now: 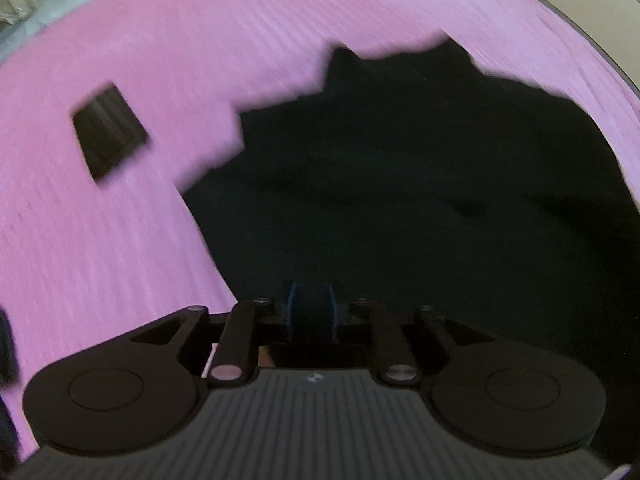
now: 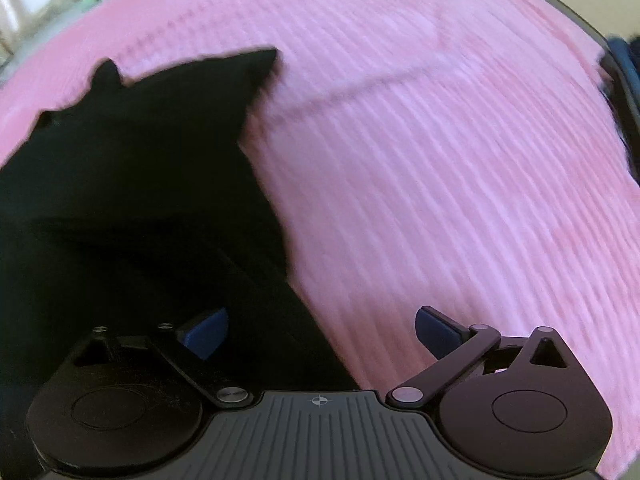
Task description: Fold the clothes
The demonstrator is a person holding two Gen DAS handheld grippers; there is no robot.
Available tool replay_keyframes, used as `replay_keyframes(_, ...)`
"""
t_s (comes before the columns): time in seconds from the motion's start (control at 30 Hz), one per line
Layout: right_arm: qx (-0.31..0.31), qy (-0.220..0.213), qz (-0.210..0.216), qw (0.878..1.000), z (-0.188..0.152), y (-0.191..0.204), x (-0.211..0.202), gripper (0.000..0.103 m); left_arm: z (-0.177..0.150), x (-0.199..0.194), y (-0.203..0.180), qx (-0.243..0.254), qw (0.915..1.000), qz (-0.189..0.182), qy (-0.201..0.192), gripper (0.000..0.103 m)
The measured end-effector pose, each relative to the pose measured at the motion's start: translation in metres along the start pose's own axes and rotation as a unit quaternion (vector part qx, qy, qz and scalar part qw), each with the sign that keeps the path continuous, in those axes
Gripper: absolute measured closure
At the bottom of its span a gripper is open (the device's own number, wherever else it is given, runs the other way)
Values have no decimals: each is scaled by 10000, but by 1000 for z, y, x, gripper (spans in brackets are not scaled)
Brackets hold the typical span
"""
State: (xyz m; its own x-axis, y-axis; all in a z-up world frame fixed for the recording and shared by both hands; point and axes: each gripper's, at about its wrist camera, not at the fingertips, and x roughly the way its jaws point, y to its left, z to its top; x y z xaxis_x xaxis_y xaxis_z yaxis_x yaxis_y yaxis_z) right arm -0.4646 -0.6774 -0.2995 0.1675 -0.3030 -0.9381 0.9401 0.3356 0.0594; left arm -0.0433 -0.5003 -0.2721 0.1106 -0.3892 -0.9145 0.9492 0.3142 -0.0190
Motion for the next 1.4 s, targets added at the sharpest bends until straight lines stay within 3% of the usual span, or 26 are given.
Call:
replay_keyframes(0.13,-203,-6,-68,9998,-13,-17,-9,1,-57,-12,-38,174,9993,70,328,87)
replay_keyframes(0.23,-582,-739,632,9936,-9,-5,-38,1,-84,-25,-56,67,9989,207,422,81)
replay_keyframes(0.3,-738,-848,1261,9856,-3,9,-44,5,-95,-32,-67,-31,9984,277,488,80)
replay_keyframes(0.33,-631,-729,1487,9842,-1,15,-40,11,-100,-34,-72,-51,9982,301,508,80)
replay_keyframes(0.37,-523,-610,1713,9819,1,20,-37,25,-104,-35,-78,-66,9981,318,521,80)
replay_keyframes(0.4,-212,-453,1903,9805,3,21,-29,30,-106,-37,-82,-63,9982,314,511,80)
replay_keyframes(0.47,705,-146,2169,9735,3,16,-8,30,-109,-39,-90,-16,9985,303,453,77)
replay_keyframes(0.57,1580,-369,2273,9602,5,13,11,30,-113,-38,-96,74,9992,196,348,77)
replay_keyframes(0.6,1893,-498,2294,9534,5,11,16,37,-114,-37,-97,106,9993,145,316,77)
replay_keyframes(0.63,2172,-585,2259,9478,6,10,21,55,-115,-38,-96,186,9994,88,282,77)
replay_keyframes(0.67,2375,-618,2097,9465,5,9,25,94,-117,-39,-95,294,9993,41,243,77)
replay_keyframes(0.77,2239,-797,1767,9552,-13,15,6,93,-126,-47,-88,581,9983,-29,93,76)
replay_keyframes(0.93,2064,-849,1394,9647,-54,23,-17,94,-147,-64,-71,645,9978,-115,-20,76)
replay_keyframes(1.07,1949,-1005,1192,9684,-50,13,-4,93,-159,-69,-62,750,9971,-112,-120,76)
replay_keyframes(1.17,1771,-1140,1372,9679,-46,6,-2,93,-167,-70,-63,783,9966,-83,-225,76)
replay_keyframes(1.23,1607,-1078,1465,9701,-47,2,1,77,-168,-67,-67,780,9964,-81,-306,74)
replay_keyframes(1.27,1536,-1062,1503,9708,-49,0,1,60,-168,-65,-72,800,9961,-66,-363,74)
replay_keyframes(1.3,1469,-1073,1548,9711,-52,-3,0,54,-169,-64,-77,831,9956,-50,-422,73)
replay_keyframes(1.4,1215,-1223,1696,9703,-57,-11,-2,54,-167,-51,-93,1035,9928,65,-604,69)
